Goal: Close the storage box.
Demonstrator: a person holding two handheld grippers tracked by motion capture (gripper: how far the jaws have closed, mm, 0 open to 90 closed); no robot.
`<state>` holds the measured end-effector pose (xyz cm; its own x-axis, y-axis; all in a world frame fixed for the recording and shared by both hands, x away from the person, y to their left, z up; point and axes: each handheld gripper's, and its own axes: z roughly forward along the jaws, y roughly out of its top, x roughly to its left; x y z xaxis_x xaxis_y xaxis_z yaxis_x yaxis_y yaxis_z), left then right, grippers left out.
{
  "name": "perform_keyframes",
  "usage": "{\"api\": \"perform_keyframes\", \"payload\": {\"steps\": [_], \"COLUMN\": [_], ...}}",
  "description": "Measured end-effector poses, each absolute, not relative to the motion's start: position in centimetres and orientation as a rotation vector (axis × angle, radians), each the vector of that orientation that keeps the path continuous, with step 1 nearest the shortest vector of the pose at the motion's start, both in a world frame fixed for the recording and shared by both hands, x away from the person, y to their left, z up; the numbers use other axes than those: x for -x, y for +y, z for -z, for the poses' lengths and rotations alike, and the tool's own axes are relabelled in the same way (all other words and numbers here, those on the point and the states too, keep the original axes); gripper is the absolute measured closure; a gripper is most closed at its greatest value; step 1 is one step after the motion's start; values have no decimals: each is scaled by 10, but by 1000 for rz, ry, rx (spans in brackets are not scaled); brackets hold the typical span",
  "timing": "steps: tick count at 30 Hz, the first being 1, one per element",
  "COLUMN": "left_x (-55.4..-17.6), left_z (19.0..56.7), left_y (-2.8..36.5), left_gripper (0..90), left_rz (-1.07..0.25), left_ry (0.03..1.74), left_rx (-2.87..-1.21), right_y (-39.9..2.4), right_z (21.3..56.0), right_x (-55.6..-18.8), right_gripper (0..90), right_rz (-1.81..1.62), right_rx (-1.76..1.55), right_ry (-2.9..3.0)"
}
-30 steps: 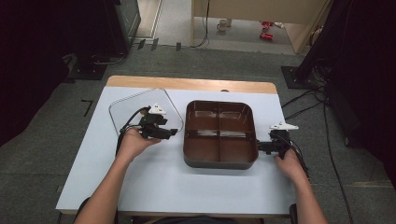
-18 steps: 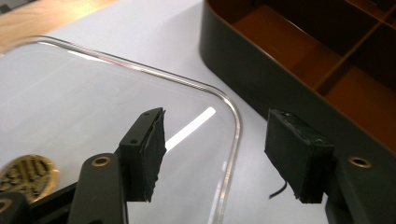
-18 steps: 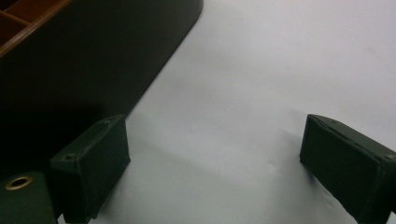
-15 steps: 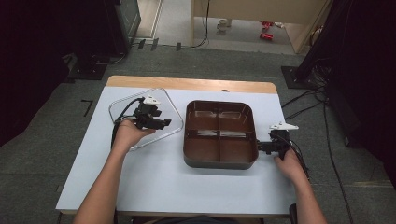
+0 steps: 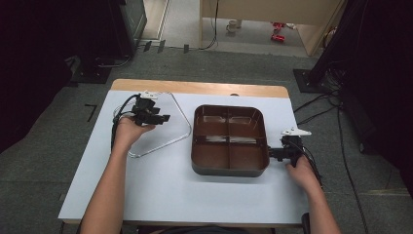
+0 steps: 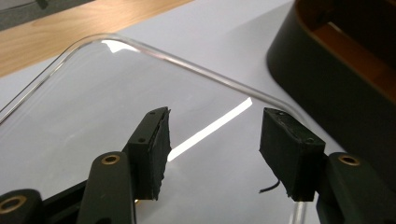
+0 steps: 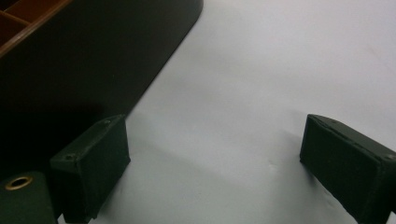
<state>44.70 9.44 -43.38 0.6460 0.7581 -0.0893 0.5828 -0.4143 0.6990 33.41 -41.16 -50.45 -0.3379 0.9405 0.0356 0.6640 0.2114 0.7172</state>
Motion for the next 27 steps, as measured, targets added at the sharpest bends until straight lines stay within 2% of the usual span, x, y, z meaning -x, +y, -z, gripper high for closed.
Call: {"api": "perform_keyframes", "payload": {"steps": [14,27], "left_x": [-456,-458], "left_z": [449,468], "left_y": [120,125], "left_gripper": [438,515], "left_rz": [-415,-400], "left_ry": [1154,1217], "left_rx": [-2134,-2141], "right_y": [-412,-412], "right_z": [504,505], "right_x": [-334,-334], "right_gripper": [77,77], "right_rz": [-912,-913], "right_rx": [-1488,-1488], "right_ry": [2082,2082]}}
